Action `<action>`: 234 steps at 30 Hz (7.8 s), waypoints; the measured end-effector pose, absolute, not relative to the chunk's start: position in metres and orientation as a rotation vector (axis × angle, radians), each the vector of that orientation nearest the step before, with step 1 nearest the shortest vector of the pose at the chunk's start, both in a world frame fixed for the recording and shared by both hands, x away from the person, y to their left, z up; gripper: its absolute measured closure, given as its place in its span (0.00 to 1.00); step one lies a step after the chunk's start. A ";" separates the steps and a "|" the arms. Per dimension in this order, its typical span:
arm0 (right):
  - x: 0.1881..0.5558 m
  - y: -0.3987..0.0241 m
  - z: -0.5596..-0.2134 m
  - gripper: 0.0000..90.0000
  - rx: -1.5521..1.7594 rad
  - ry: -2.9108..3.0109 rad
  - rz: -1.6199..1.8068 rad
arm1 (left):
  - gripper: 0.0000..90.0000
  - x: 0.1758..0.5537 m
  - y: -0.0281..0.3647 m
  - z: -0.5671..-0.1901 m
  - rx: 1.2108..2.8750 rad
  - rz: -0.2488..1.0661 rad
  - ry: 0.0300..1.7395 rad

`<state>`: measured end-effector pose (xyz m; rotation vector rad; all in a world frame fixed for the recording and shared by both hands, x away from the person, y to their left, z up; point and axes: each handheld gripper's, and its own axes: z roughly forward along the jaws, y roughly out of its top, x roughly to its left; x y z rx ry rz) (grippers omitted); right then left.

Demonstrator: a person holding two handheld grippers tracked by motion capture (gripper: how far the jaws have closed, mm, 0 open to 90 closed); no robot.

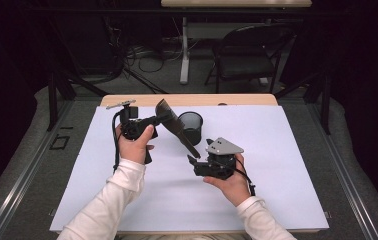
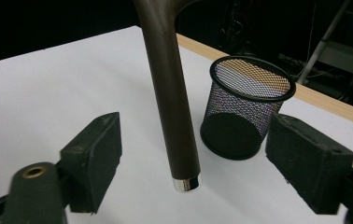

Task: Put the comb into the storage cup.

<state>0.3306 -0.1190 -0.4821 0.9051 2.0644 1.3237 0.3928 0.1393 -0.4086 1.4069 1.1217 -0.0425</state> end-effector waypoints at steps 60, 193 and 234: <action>0.333 -0.130 -0.475 0.00 0.924 2.108 1.331 | 0.93 0.418 0.139 -0.374 1.359 0.165 1.139; 0.333 -0.134 -0.475 0.01 0.933 2.106 1.327 | 0.93 0.483 0.086 -0.446 1.411 0.241 1.308; 0.333 -0.132 -0.477 0.01 0.930 2.115 1.321 | 0.93 0.488 0.106 -0.464 1.351 0.194 1.376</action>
